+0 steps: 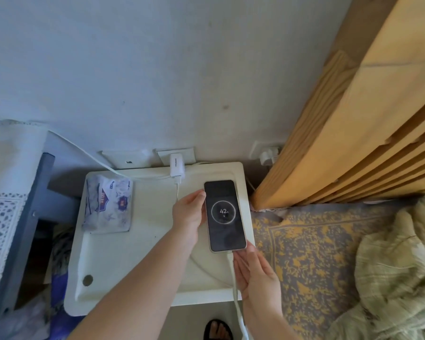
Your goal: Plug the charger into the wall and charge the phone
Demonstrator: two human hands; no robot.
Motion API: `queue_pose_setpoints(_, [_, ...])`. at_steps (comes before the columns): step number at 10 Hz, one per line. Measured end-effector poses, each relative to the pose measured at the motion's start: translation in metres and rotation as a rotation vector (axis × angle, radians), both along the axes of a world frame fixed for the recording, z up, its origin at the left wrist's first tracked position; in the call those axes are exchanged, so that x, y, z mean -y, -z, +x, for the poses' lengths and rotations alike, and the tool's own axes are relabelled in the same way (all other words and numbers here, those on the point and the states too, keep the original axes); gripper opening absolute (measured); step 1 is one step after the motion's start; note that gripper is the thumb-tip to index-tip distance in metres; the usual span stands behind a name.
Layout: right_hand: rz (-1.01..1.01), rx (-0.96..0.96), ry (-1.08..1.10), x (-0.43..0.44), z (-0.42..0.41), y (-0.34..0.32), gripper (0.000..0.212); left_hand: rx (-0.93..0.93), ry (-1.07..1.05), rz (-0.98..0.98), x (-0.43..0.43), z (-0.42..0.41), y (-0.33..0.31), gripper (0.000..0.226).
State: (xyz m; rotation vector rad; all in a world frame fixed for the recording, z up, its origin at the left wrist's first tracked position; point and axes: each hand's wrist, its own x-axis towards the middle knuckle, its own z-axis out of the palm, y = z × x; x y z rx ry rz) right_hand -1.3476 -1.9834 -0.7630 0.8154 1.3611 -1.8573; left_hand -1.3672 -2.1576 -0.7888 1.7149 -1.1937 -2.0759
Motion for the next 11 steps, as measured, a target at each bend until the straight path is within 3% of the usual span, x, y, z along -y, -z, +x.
queue_pose_setpoints(2, [-0.059,0.074,0.076,0.006,-0.004,-0.005,0.023,0.058,0.061,-0.140,-0.001,-0.017,-0.019,0.020])
queue_pose_setpoints(4, [-0.083,0.130,0.059,0.016,-0.011,-0.015,0.034,0.068,0.138,-0.042,0.001,-0.027,-0.030,0.039])
queue_pose_setpoints(5, [-0.055,0.134,0.003,0.017,-0.009,-0.015,0.035,0.106,0.155,-0.023,0.003,-0.026,-0.033,0.036])
queue_pose_setpoints(6, [-0.055,0.163,0.045,0.020,-0.006,-0.016,0.027,0.107,0.213,-0.054,-0.001,-0.019,-0.035,0.029])
queue_pose_setpoints(7, [-0.053,0.165,0.065,0.022,-0.005,-0.020,0.018,0.072,0.240,-0.038,-0.004,-0.010,-0.034,0.040])
queue_pose_setpoints(9, [-0.003,0.129,0.045,0.024,0.000,-0.023,0.032,-0.012,0.107,-0.012,-0.006,0.005,-0.036,0.033])
queue_pose_setpoints(11, [0.039,0.091,-0.014,0.014,0.007,-0.024,0.026,-0.054,0.113,0.036,-0.022,0.024,-0.040,0.042])
